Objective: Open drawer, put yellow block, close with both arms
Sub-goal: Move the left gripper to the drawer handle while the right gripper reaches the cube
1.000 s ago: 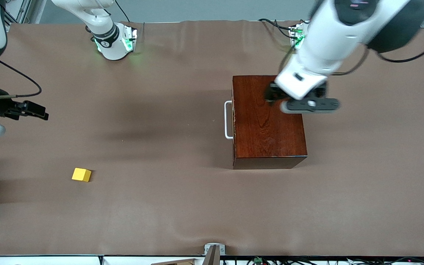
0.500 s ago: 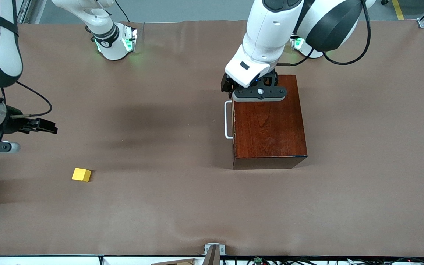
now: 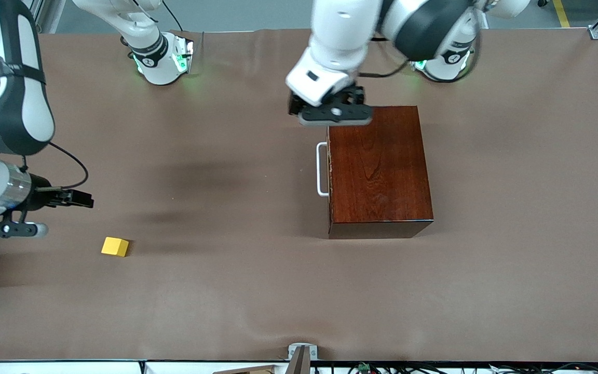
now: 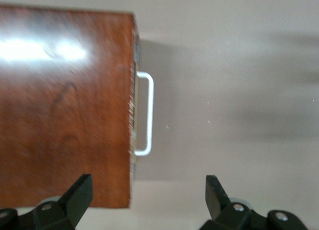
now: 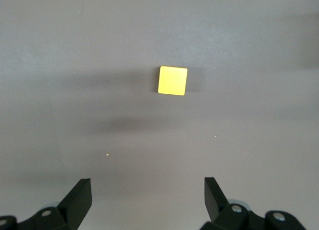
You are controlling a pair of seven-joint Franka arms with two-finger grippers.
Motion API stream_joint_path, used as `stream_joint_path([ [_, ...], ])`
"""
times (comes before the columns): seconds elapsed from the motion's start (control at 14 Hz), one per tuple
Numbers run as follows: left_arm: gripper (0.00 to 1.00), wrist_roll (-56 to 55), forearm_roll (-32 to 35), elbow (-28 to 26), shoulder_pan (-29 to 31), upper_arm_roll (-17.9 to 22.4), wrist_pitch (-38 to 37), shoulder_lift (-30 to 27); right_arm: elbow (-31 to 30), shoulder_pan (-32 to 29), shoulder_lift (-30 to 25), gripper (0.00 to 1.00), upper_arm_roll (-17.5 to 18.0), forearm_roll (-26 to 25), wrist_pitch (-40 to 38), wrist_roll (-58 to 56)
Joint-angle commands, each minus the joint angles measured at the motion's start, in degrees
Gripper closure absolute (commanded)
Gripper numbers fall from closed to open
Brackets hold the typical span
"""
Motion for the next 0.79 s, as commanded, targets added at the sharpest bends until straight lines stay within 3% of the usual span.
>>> stream_joint_path([
  [0.0, 0.00, -2.92, 1.86, 1.75, -2.92, 1.08, 0.41, 3.23, 0.95, -1.01, 4.31, 0.00, 0.30, -0.57, 3.47, -0.22],
  [0.14, 0.00, -4.15, 2.22, 1.84, -3.89, 1.17, 0.41, 5.07, 1.03, -1.80, 7.30, 0.00, 0.39, 0.56, 4.45, -0.66],
  [0.5, 0.00, -6.88, 4.94, 1.84, -5.83, 1.87, 0.41, 9.81, 0.77, -1.36, 12.31, 0.00, 0.30, 0.57, 16.75, -0.05],
  [0.71, 0.00, -7.41, 6.60, 1.84, -6.18, 1.87, 1.10, 12.54, 0.77, -1.45, 14.34, 0.00, 0.22, 0.57, 17.81, 1.44],
])
